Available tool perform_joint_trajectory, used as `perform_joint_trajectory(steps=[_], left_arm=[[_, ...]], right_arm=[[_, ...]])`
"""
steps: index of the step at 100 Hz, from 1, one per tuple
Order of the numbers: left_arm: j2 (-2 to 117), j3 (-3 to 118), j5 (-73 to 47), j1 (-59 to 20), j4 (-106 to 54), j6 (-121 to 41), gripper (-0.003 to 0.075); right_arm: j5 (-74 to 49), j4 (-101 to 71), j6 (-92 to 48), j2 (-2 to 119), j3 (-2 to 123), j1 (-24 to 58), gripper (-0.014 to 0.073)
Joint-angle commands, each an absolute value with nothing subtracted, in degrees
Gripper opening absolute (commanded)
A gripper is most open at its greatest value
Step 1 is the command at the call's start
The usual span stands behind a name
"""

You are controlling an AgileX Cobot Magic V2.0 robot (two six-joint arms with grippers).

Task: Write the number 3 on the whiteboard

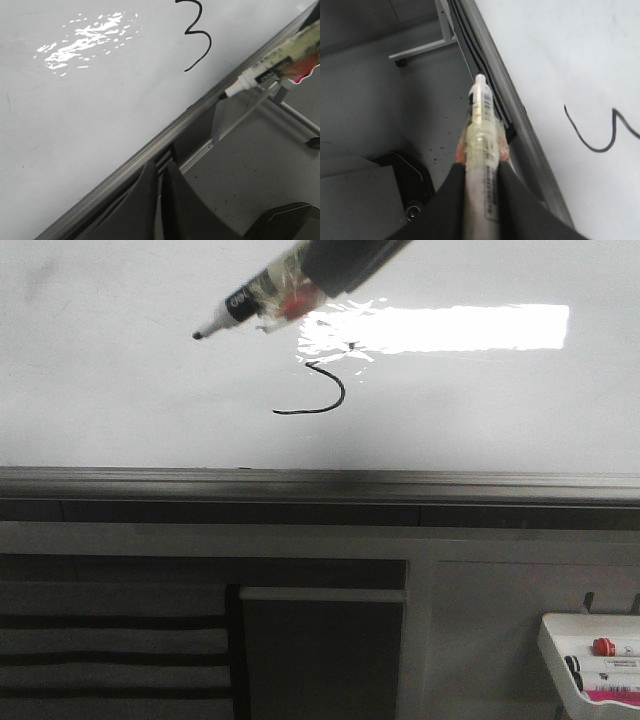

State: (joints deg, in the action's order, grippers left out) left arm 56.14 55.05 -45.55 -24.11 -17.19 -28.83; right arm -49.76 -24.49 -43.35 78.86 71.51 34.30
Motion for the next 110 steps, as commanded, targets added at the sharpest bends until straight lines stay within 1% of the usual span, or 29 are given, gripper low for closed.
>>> perform_joint_trajectory(steps=[1, 24, 52, 60, 67, 71, 72, 74, 79, 86, 91, 102, 110], left_arm=[[55.28, 56.7, -41.96, -23.88, -18.76, -28.31, -0.0019], [55.28, 56.7, -41.96, -23.88, -18.76, -28.31, -0.0019], [55.28, 56.7, -41.52, -23.88, -18.76, -28.31, -0.0018], [55.28, 56.7, -41.38, -23.88, -18.76, -28.31, 0.0002], [55.28, 56.7, -40.89, -23.88, -18.01, -28.43, 0.0081], [55.28, 56.7, -40.89, -24.0, -17.34, -28.43, 0.0163], [55.28, 56.7, -40.89, -24.11, -17.2, -28.43, 0.0195], [55.28, 56.7, -40.89, -24.09, -16.96, -28.43, 0.0228], [55.28, 56.7, -40.46, -24.22, -16.96, -28.43, 0.0358], [55.28, 56.7, -39.93, -24.22, -16.96, -28.43, 0.0463], [55.28, 56.7, -39.68, -24.22, -16.96, -28.43, 0.0486], [55.28, 56.7, -39.58, -24.22, -16.96, -28.43, 0.0482], [55.28, 56.7, -39.58, -24.22, -17.07, -28.43, 0.0482]], right_arm=[[-47.46, -26.11, -50.9, 76.1, 73.69, 35.22, -0.0053], [-45.95, -26.34, -55.94, 76.21, 73.69, 36.94, -0.0053], [-41.81, -26.43, -56.06, 76.21, 73.69, 37.3, -0.0053], [-41.35, -26.43, -56.06, 76.21, 73.69, 37.3, -0.0053], [-40.84, -26.43, -56.08, 76.21, 73.69, 37.38, -0.0053], [-40.71, -26.43, -56.18, 76.21, 73.69, 37.38, -0.0053], [-40.71, -26.43, -56.18, 76.32, 73.69, 37.38, -0.0053], [-40.6, -26.43, -56.18, 76.29, 73.69, 37.38, -0.0053], [-40.33, -26.43, -56.18, 76.29, 73.69, 37.38, -0.0053], [-39.96, -26.43, -56.18, 76.29, 73.69, 37.38, -0.0053], [-39.92, -26.43, -56.18, 76.29, 73.69, 37.38, -0.0053], [-39.9, -26.43, -56.51, 76.29, 73.69, 37.38, -0.0053], [-38.8, -26.43, -60.39, 76.52, 73.69, 38.22, -0.0053]])
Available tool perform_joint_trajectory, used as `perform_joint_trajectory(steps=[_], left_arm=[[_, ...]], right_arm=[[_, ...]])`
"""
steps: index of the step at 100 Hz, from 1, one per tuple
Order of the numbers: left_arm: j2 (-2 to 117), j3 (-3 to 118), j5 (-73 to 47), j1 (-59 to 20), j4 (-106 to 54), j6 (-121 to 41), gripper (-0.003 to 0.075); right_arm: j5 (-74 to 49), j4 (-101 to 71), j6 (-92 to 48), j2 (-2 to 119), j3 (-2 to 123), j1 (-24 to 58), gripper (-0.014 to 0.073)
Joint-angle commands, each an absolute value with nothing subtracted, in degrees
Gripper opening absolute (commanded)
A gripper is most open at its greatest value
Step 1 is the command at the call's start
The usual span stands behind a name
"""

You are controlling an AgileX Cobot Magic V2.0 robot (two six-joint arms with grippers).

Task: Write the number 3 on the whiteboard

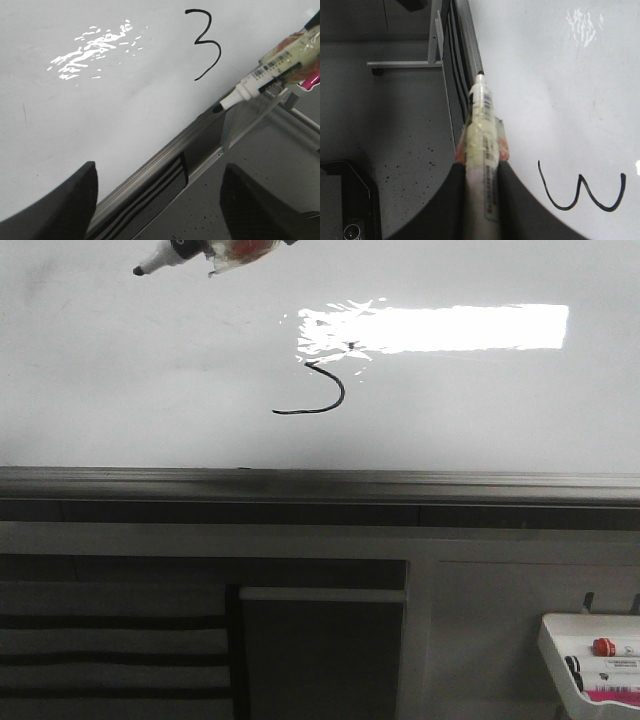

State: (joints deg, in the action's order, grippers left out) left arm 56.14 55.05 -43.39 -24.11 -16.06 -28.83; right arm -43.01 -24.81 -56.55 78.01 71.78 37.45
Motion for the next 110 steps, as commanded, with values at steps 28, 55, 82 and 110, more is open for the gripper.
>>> perform_joint_trajectory(steps=[28, 55, 82, 110], left_arm=[[56.65, 56.92, -37.77, -24.33, -19.94, -32.3, 0.0482], [59.76, 57.5, -37.47, -30.59, -20.08, -51.27, 0.0482], [63.14, 57.5, -33.15, -36.59, -16.55, -54.15, 0.0479], [63.14, 57.5, -32.89, -36.59, -16.55, -54.24, 0.0195]], right_arm=[[-34.17, -26.43, -65.37, 78.31, 73.69, 41.38, -0.0053], [-34.12, -26.33, -67.24, 78.31, 73.69, 42.01, -0.0053], [-34.12, -26.33, -68.01, 78.31, 73.69, 42.01, -0.0053], [-34.35, -25.59, -69.91, 78.31, 73.69, 42.01, -0.0053]])
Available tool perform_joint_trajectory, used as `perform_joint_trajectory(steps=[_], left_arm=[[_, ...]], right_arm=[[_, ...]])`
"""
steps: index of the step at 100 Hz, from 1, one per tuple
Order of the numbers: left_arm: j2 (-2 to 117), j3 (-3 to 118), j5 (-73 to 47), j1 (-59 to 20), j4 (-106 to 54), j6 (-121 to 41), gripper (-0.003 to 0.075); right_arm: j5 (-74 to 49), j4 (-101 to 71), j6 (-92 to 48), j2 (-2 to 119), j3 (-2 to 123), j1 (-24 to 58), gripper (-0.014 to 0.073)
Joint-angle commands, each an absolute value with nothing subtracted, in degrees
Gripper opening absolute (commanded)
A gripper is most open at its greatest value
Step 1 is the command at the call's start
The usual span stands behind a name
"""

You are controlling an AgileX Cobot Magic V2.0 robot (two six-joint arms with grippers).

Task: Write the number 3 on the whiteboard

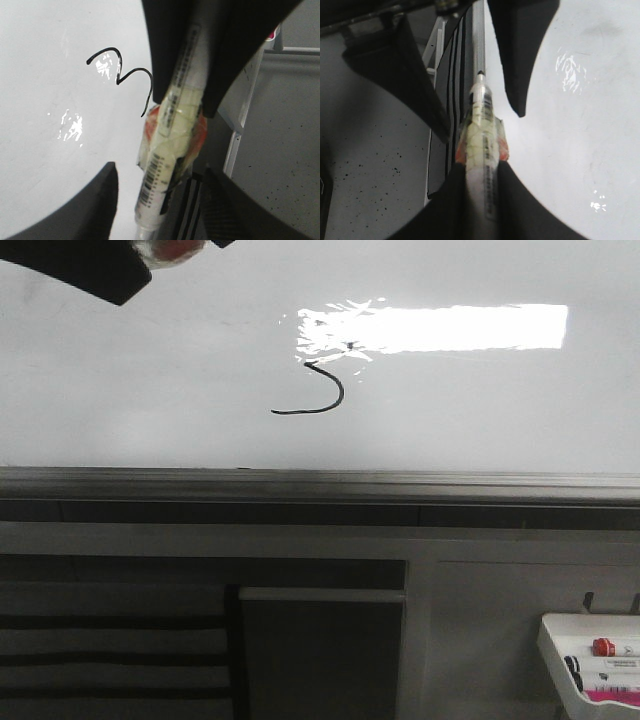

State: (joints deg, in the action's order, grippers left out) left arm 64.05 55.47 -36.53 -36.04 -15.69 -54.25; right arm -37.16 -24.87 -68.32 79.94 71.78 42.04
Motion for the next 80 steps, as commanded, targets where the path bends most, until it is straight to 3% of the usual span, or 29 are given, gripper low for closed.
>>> perform_joint_trajectory(steps=[1, 9, 24, 59, 80], left_arm=[[63.14, 57.5, -32.89, -36.59, -16.55, -54.24, 0.0181], [63.14, 57.5, -32.89, -36.59, -16.55, -54.24, 0.0107], [63.14, 57.5, -32.89, -36.59, -16.55, -54.24, 0.0041], [63.14, 57.5, -32.89, -36.59, -16.55, -54.24, 0.002], [63.14, 57.5, -32.89, -36.59, -16.55, -54.24, 0.002]], right_arm=[[-34.35, -25.59, -70.01, 78.31, 73.69, 42.01, -0.0053], [-34.35, -25.59, -70.0, 78.31, 73.69, 42.01, -0.0053], [-34.35, -26.58, -70.0, 78.31, 73.69, 42.01, -0.0053], [-34.56, -26.94, -70.0, 78.31, 73.69, 42.01, -0.0043], [-34.79, -26.94, -70.0, 78.31, 73.69, 42.01, 0.0176]])
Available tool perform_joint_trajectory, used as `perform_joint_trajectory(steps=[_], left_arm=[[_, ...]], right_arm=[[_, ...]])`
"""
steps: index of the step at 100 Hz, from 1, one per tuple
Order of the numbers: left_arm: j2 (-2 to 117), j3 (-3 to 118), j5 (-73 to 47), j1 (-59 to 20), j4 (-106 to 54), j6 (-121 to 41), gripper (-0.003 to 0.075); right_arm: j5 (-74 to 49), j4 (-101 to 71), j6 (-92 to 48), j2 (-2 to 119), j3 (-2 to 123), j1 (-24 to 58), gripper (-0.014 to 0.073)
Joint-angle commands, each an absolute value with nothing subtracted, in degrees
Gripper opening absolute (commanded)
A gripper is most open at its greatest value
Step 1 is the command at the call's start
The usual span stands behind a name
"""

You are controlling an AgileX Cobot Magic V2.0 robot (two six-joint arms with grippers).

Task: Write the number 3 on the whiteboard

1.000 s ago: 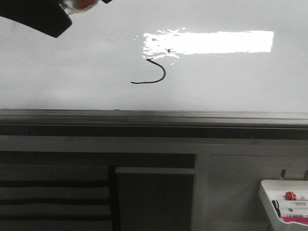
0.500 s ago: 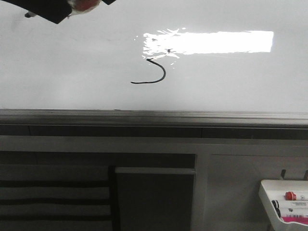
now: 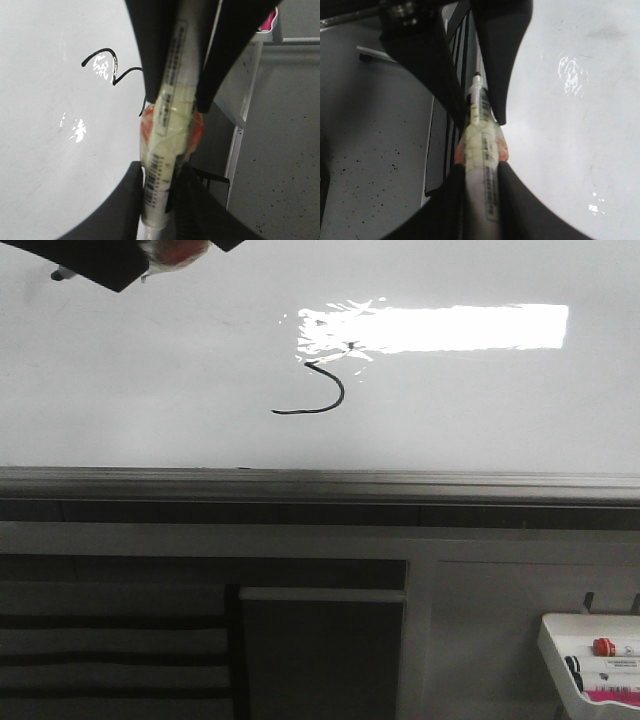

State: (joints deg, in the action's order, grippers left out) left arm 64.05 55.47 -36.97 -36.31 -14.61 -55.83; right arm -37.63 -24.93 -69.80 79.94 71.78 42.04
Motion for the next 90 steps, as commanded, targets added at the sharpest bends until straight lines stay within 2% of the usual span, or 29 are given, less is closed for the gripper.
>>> perform_joint_trajectory(steps=[1, 10, 41, 70, 90], left_arm=[[63.14, 57.5, -32.89, -36.59, -16.55, -54.14, 0.002], [63.14, 57.5, -32.89, -36.59, -16.55, -54.13, 0.002], [63.14, 57.5, -31.15, -34.47, -16.55, -47.02, 0.002], [63.17, 56.89, -29.29, -21.0, -16.55, -29.97, 0.002], [63.84, 52.77, -20.37, -12.31, -22.24, -26.64, 0.002]], right_arm=[[-34.67, -26.94, -70.0, 78.31, 73.69, 42.01, 0.0189], [-34.4, -26.94, -69.9, 77.81, 73.69, 41.79, 0.0231], [-32.77, -26.94, -69.24, 72.2, 73.69, 39.96, 0.0232], [-31.98, -26.94, -60.19, 62.57, 73.69, 28.19, 0.0232], [-32.38, -26.94, -58.25, 59.86, 73.69, 24.18, 0.0232]])
